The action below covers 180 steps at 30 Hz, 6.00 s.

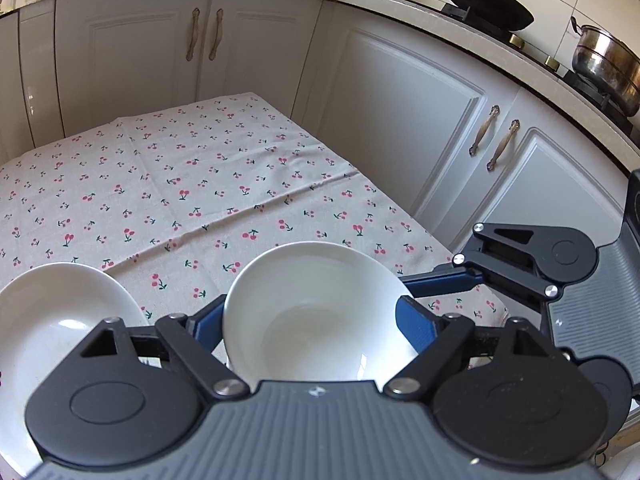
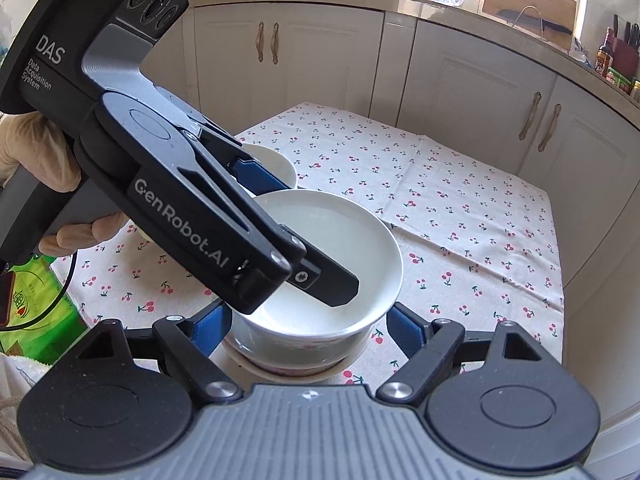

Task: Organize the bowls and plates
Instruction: 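Lower the third bowl into the stacked bowls and open the left tool, then bring both tools to the bowl stack and grip its rim from opposite sides, then lift the bowl stack with both tools and carry it over the plate stack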

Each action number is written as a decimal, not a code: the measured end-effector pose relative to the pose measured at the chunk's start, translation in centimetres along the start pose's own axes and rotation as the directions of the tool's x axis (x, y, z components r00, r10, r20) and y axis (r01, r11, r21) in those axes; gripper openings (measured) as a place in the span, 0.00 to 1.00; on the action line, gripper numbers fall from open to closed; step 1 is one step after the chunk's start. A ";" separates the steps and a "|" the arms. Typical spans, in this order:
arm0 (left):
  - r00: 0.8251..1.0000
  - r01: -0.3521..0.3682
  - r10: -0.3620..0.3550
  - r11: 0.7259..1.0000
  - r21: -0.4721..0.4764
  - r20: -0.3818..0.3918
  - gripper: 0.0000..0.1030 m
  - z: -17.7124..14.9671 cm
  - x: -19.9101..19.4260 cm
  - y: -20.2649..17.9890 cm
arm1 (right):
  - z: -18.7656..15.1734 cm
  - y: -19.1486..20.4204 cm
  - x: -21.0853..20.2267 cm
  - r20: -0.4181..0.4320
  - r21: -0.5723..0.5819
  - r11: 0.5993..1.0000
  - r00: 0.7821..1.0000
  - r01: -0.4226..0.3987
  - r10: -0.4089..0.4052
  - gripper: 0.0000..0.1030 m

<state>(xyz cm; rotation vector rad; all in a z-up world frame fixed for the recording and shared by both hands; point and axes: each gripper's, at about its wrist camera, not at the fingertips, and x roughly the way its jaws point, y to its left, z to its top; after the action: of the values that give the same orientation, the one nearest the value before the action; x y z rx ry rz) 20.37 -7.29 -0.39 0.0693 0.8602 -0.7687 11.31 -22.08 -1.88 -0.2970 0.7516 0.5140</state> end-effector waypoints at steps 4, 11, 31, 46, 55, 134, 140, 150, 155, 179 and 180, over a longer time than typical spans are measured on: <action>1.000 -0.007 0.007 1.000 0.018 -0.004 0.84 -0.2 0.2 -0.1 | -0.1 0.1 0.2 -0.007 0.004 1.000 1.000 -0.003 0.003 0.85; 1.000 -0.012 0.013 0.999 0.040 -0.015 0.84 -0.4 0.4 -0.2 | -0.2 0.1 0.4 -0.015 0.004 1.000 1.000 -0.007 0.007 0.85; 0.999 -0.020 0.022 0.999 0.051 -0.024 0.85 -1.1 0.8 0.4 | -0.4 0.1 0.6 -0.011 0.019 0.999 1.000 -0.029 0.029 0.88; 1.000 -0.025 0.024 0.998 0.050 0.016 0.85 -3.1 -1.2 0.1 | -1.9 0.0 -0.4 0.003 0.050 0.999 1.000 -0.021 0.020 0.97; 0.998 -0.027 0.026 0.999 0.032 0.049 0.86 -3.9 -2.3 0.0 | -3.1 -0.4 -0.7 0.006 0.079 0.997 1.000 0.007 -0.008 1.00; 0.971 0.190 -0.106 0.886 0.423 -0.216 0.89 -4.9 3.7 1.1 | -1.2 -3.0 5.9 -0.177 -0.328 0.890 0.946 -0.317 0.271 0.89; 0.968 0.209 -0.117 0.868 0.451 -0.224 0.85 -4.9 3.5 0.9 | -1.2 -3.0 5.8 -0.178 -0.326 0.892 0.947 -0.314 0.268 0.88; 0.960 0.240 -0.134 0.843 0.481 -0.244 0.84 -4.7 3.6 1.0 | -1.0 -3.0 5.9 -0.191 -0.336 0.887 0.945 -0.318 0.267 0.88; 0.953 0.261 -0.142 0.835 0.484 -0.268 0.84 -4.3 3.9 1.1 | -0.7 -3.0 6.1 -0.207 -0.338 0.882 0.940 -0.328 0.270 0.88; 0.957 0.246 -0.125 0.830 0.501 -0.263 0.84 -4.0 3.3 0.6 | -0.1 -2.6 5.7 -0.217 -0.333 0.891 0.944 -0.310 0.247 0.88; 0.959 0.240 -0.123 0.831 0.503 -0.254 0.84 -4.0 3.1 0.6 | 0.1 -2.6 5.6 -0.216 -0.337 0.890 0.945 -0.307 0.244 0.88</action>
<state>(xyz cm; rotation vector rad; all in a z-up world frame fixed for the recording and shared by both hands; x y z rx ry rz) 19.39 -7.23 -5.35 0.5797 0.8401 -1.1845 16.22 -22.35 -5.61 -0.5929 0.8669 0.9144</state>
